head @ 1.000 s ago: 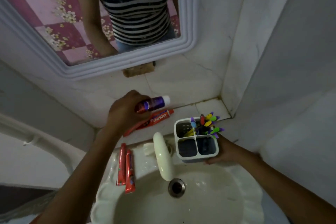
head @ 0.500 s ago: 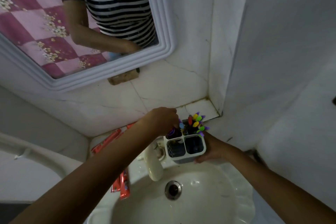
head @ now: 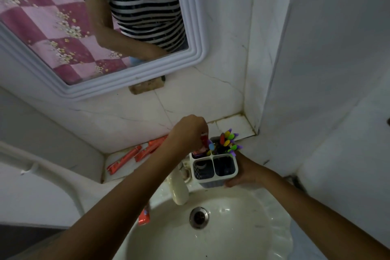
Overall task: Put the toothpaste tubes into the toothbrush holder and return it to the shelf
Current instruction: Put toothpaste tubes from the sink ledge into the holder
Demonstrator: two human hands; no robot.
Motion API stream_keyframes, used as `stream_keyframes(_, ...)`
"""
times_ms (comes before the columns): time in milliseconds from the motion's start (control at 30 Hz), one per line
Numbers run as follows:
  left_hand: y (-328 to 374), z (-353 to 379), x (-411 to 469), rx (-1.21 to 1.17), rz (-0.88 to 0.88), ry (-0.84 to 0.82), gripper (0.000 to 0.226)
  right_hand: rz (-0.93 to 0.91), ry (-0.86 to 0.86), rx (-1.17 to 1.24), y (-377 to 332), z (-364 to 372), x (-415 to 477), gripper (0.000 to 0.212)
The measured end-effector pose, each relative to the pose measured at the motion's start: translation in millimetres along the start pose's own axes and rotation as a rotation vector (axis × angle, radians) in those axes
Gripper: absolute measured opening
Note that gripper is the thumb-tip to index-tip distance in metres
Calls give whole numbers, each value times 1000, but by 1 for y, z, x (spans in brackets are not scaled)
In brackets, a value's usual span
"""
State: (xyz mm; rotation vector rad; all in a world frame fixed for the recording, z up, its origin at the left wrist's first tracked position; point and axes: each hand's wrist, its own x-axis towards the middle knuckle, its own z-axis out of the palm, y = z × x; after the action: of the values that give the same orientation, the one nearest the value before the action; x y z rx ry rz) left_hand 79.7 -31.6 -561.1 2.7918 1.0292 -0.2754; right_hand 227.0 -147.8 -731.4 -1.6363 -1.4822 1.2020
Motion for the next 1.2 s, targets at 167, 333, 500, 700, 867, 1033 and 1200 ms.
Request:
stream_keyframes(167,13,16,4,144,41,-24,26,-2,-6,13,-4,-2,-1,78)
stream_keyframes(333,5,26,5,144,15,-66,27,-27,-6,30,-7,-2,-1,79)
stream_keyframes(500,-3,26,8,101,-32,-82,27,-20,-18,41,-3,-2,-1,81)
stream_keyframes(700,-48,12,0,-177,-112,-149,26,-1,-9,38,-5,-2,-3,85)
stream_keyframes(867,-135,27,-14,-285,-368,-128,27,11,-5,47,-2,0,-2,87)
stream_keyframes(1033,-196,93,-35,-191,-585,-165,43,44,-7,77,7,0,2,85)
stream_keyframes(1200,-198,138,-47,-126,-564,94,40,48,-10,71,8,1,3,93)
